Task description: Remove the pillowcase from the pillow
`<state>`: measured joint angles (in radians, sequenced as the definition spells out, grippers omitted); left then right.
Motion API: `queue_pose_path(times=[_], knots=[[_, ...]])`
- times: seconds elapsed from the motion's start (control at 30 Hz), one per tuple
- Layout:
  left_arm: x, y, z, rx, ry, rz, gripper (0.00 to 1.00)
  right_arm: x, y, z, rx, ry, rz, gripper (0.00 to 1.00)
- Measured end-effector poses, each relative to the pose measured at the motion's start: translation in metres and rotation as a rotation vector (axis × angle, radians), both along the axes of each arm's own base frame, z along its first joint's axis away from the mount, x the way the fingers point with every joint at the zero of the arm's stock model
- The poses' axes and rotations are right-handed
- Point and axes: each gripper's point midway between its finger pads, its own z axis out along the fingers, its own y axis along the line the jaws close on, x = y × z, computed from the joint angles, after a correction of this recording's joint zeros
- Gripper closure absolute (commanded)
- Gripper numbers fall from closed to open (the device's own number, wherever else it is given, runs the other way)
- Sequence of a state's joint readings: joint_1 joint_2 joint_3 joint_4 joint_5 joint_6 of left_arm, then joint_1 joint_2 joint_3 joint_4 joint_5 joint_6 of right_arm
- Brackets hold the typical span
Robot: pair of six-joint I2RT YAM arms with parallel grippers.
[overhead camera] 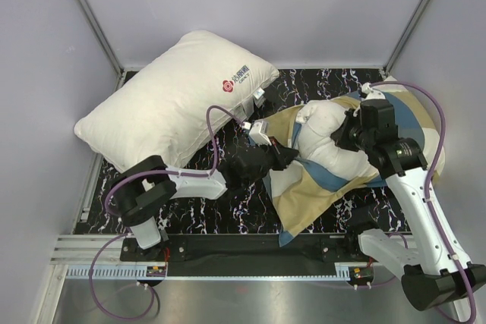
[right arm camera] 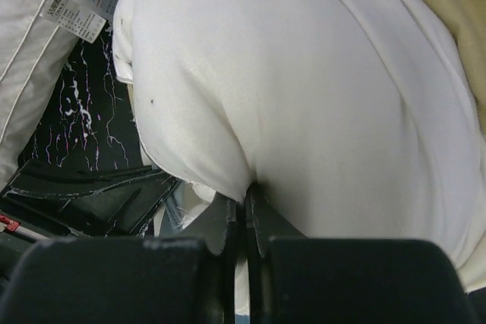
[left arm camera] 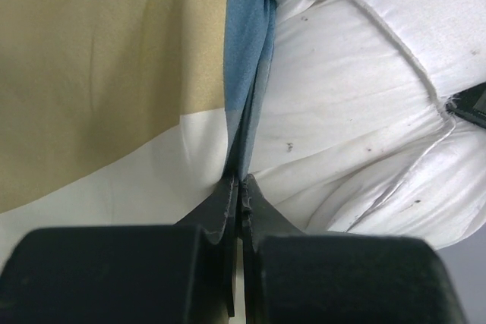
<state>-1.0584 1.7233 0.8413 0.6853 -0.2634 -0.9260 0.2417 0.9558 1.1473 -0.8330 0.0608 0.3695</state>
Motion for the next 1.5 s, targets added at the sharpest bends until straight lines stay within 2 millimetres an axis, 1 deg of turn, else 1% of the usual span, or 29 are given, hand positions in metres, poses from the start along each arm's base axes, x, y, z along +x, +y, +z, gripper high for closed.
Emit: queue_pose_path(times=[0.2, 0.43, 0.53, 0.7, 0.77, 0.8, 0.83, 0.87, 0.9, 0.93, 1.0, 1.07, 1.1, 1.13, 1.2, 1.27, 1.33, 1.37, 1.4, 1.43, 1.5], knots=[[0.000, 0.000, 0.002, -0.053, -0.002, 0.004, 1.00, 0.009, -0.006, 0.010, -0.029, 0.014, -0.005, 1.00], [0.002, 0.000, 0.006, -0.094, -0.001, 0.012, 1.00, 0.016, -0.012, 0.017, -0.024, 0.051, -0.013, 1.00], [0.003, -0.001, 0.011, -0.116, -0.009, 0.014, 1.00, 0.022, -0.015, 0.025, -0.025, 0.042, -0.018, 1.00], [0.003, -0.001, 0.014, -0.148, -0.008, 0.016, 1.00, 0.025, -0.022, 0.037, -0.001, 0.060, -0.025, 1.00], [0.002, 0.003, 0.008, -0.137, -0.002, 0.019, 1.00, 0.030, -0.029, 0.046, 0.003, 0.040, -0.047, 1.00], [0.002, 0.009, -0.008, -0.088, 0.015, 0.029, 1.00, 0.041, -0.045, 0.063, -0.025, -0.029, -0.103, 1.00], [-0.002, 0.023, -0.040, 0.014, 0.053, 0.040, 1.00, 0.054, -0.065, 0.090, -0.046, -0.133, -0.177, 1.00], [-0.008, 0.043, -0.083, 0.130, 0.111, 0.055, 1.00, 0.063, -0.085, 0.120, -0.066, -0.237, -0.250, 1.00], [-0.017, 0.062, -0.121, 0.228, 0.169, 0.063, 1.00, 0.067, -0.101, 0.150, -0.080, -0.334, -0.307, 1.00], [-0.020, 0.070, -0.135, 0.237, 0.192, 0.076, 1.00, 0.067, -0.109, 0.173, -0.088, -0.404, -0.339, 1.00], [-0.019, 0.076, -0.135, 0.262, 0.189, 0.092, 1.00, 0.062, -0.114, 0.218, -0.090, -0.547, -0.364, 1.00], [-0.018, 0.078, -0.135, 0.271, 0.187, 0.093, 1.00, 0.055, -0.113, 0.236, -0.084, -0.610, -0.366, 1.00], [-0.018, 0.078, -0.135, 0.275, 0.182, 0.090, 1.00, 0.052, -0.112, 0.239, -0.079, -0.629, -0.361, 1.00], [-0.019, 0.077, -0.135, 0.279, 0.178, 0.088, 1.00, 0.049, -0.109, 0.239, -0.071, -0.647, -0.348, 1.00], [-0.020, 0.077, -0.133, 0.287, 0.170, 0.082, 1.00, 0.045, -0.100, 0.225, -0.050, -0.635, -0.307, 1.00], [-0.022, 0.077, -0.132, 0.301, 0.161, 0.074, 1.00, 0.042, -0.089, 0.199, -0.022, -0.594, -0.252, 1.00], [-0.027, 0.078, -0.128, 0.318, 0.153, 0.058, 1.00, 0.038, -0.073, 0.168, 0.014, -0.540, -0.181, 0.98], [-0.030, 0.078, -0.125, 0.322, 0.148, 0.050, 1.00, 0.035, -0.067, 0.155, 0.030, -0.515, -0.153, 0.97], [-0.034, 0.078, -0.121, 0.327, 0.141, 0.038, 1.00, 0.030, -0.056, 0.139, 0.058, -0.482, -0.109, 0.92], [-0.036, 0.078, -0.117, 0.330, 0.134, 0.030, 1.00, 0.025, -0.048, 0.129, 0.074, -0.462, -0.077, 0.89], [-0.043, 0.078, -0.107, 0.331, 0.118, 0.001, 1.00, 0.008, -0.024, 0.111, 0.122, -0.428, 0.013, 0.82]])
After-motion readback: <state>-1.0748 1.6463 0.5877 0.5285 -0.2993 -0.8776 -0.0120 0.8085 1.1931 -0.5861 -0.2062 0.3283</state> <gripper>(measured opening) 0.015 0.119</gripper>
